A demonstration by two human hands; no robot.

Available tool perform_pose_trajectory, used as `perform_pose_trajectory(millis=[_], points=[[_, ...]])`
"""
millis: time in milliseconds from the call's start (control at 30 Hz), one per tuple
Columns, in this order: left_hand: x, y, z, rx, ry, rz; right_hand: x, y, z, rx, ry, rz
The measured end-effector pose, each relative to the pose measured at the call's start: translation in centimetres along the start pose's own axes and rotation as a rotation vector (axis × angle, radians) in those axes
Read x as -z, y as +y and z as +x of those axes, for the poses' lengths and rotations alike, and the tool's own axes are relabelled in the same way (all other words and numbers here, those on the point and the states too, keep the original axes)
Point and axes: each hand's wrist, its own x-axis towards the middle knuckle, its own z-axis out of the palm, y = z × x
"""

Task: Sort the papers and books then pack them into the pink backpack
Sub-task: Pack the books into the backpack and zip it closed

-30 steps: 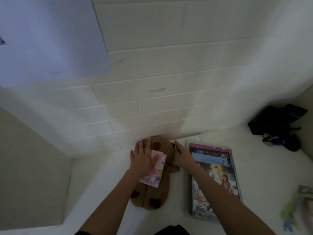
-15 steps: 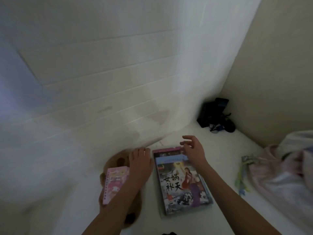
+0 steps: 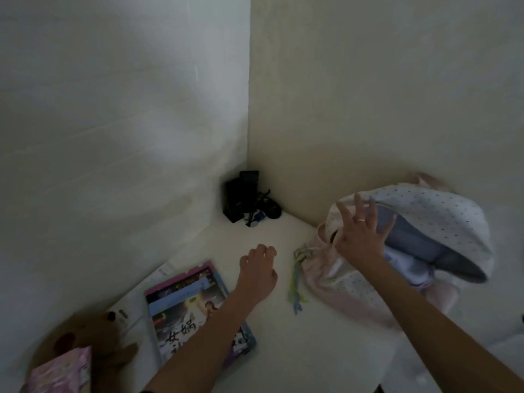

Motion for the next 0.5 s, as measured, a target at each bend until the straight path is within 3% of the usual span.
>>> perform_pose_trajectory(millis=[67, 200, 333, 400, 500], points=[[0.1, 2.9, 1.6, -0.016, -0.039, -0.116, 0.1, 3.0, 1.3, 0.03, -0.052, -0.166], [0.5, 9.7, 4.4, 0.038, -0.353, -0.593, 1.0, 5.2, 3.3, 0.123, 0.01, -0.254], [-0.7, 15.8, 6.5, 0.055, -0.513, -0.772, 2.6, 5.6, 5.8, 0.113, -0.037, -0.446], [-1.8, 18.1, 7.5, 0.059, -0.539, -0.903, 3.8, 5.8, 7.1, 0.101, -0.132, -0.515], [-3.6, 20.4, 8.5, 0.168, -0.528, -0.972, 4.3, 5.8, 8.2, 0.128, -0.358, -0.35]])
